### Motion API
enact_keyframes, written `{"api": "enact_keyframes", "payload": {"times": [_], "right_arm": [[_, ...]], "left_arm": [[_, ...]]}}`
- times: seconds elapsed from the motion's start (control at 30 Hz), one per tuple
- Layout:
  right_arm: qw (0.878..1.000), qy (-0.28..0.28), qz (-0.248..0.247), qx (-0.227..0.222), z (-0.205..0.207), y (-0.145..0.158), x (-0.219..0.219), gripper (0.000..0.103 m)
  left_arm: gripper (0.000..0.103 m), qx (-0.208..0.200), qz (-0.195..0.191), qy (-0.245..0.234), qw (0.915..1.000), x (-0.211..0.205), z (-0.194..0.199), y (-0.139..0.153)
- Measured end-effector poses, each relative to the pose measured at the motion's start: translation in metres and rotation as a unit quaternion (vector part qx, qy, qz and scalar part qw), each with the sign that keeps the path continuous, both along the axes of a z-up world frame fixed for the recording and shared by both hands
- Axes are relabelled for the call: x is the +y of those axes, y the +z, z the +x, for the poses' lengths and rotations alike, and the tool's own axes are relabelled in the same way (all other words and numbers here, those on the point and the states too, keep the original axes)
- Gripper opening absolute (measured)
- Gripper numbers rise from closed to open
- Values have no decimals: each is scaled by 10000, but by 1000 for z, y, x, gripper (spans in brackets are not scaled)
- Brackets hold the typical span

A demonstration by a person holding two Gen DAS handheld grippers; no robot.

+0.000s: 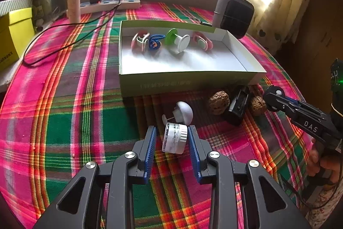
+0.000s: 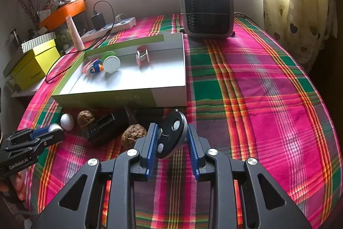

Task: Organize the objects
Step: 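Lift the white bottle with the left tool while the right tool carries the key fob toward the tray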

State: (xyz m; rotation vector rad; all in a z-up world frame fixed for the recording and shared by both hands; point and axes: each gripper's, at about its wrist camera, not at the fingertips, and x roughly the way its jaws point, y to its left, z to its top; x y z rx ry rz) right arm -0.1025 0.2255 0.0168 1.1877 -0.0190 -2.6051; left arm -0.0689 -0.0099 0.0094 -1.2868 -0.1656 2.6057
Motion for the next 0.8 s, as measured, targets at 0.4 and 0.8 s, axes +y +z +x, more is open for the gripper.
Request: {"api": "enact_keyframes", "payload": {"times": [0.4, 0.8], "right_arm": [[10000, -3, -6, 28, 0, 0, 0, 29], [9999, 58, -18, 155, 2, 11, 0, 29]], "left_arm": [[17, 153, 55, 77, 9998, -8, 4, 11], [17, 285, 9, 40, 9996, -5, -1, 23]]}}
